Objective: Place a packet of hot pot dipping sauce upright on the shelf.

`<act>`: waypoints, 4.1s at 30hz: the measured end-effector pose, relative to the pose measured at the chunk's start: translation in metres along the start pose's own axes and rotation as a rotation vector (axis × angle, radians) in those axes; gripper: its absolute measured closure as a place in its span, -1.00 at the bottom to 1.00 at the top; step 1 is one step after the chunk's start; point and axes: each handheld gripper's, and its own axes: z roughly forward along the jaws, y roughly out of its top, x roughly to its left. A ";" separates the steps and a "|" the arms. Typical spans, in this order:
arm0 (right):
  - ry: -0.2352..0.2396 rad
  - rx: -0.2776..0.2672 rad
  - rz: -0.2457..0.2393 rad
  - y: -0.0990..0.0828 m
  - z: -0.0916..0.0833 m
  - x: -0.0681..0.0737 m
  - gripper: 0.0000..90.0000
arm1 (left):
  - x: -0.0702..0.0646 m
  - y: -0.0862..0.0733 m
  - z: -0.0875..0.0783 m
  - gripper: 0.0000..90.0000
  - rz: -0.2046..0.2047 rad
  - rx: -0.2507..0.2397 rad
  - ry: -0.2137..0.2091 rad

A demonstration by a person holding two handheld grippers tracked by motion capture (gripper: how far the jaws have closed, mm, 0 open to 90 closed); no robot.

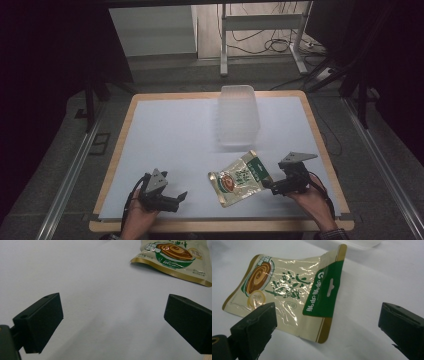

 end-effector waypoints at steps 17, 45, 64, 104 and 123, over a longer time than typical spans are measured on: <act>0.019 0.109 -0.020 0.018 0.025 0.006 -0.85 | 0.000 0.000 0.000 -0.95 0.004 -0.002 0.001; -0.004 0.216 -0.169 0.042 0.050 0.013 0.57 | -0.003 0.000 0.001 -0.94 0.026 0.017 0.007; 0.004 0.240 -0.183 0.048 0.048 0.018 0.98 | -0.002 0.000 0.001 -0.95 0.026 0.015 0.014; -0.063 0.063 -0.451 0.117 0.015 0.065 0.99 | 0.000 0.000 -0.002 -0.95 0.010 -0.003 0.020; -0.066 0.019 -0.513 0.150 0.004 0.078 0.99 | 0.002 0.001 -0.005 -0.97 -0.004 -0.030 0.001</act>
